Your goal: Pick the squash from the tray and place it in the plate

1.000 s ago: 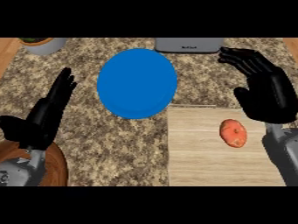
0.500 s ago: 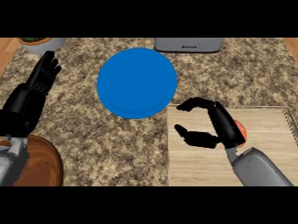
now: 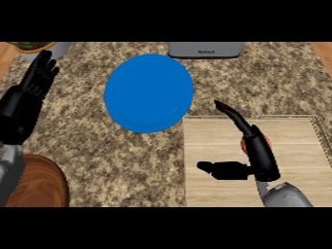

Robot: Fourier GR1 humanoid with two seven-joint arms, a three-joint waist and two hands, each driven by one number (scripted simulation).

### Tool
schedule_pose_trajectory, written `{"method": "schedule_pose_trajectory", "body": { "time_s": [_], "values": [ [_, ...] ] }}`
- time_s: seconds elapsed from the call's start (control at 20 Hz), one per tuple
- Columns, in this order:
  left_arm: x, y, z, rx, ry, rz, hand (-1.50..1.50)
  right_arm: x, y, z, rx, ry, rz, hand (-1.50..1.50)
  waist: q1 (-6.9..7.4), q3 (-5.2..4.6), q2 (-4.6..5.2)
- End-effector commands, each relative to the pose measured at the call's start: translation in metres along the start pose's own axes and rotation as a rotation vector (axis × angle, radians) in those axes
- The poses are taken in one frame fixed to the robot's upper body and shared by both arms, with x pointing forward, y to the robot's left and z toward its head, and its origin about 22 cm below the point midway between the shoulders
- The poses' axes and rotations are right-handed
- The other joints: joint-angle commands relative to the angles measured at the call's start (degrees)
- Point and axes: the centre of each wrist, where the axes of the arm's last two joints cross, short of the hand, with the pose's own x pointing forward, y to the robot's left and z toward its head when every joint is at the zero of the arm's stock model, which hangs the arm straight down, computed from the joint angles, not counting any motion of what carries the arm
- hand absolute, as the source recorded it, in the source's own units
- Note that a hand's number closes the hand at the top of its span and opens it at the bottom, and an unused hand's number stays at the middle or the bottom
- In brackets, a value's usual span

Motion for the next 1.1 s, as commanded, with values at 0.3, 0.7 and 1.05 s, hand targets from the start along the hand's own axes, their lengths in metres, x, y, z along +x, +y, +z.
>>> {"method": "schedule_pose_trajectory", "body": {
  "time_s": [0.3, 0.7, 1.05],
  "values": [
    [-0.021, -0.004, 0.018, -0.004, 0.009, -0.010, 0.00, 0.051, -0.078, -0.026, 0.148, 0.296, 0.479, -1.50, 0.06, -0.37, -0.50],
    [0.001, 0.004, 0.008, -0.017, -0.009, -0.013, 0.00, 0.088, -0.089, -0.035, 0.497, 0.621, 0.741, -1.50, 0.55, -0.20, -0.40],
    [0.006, -0.002, 0.003, -0.001, -0.007, 0.001, 0.00, 0.091, -0.074, -0.056, 0.573, 0.746, 0.777, -1.50, 0.71, -0.01, 0.00]
  ]
}}
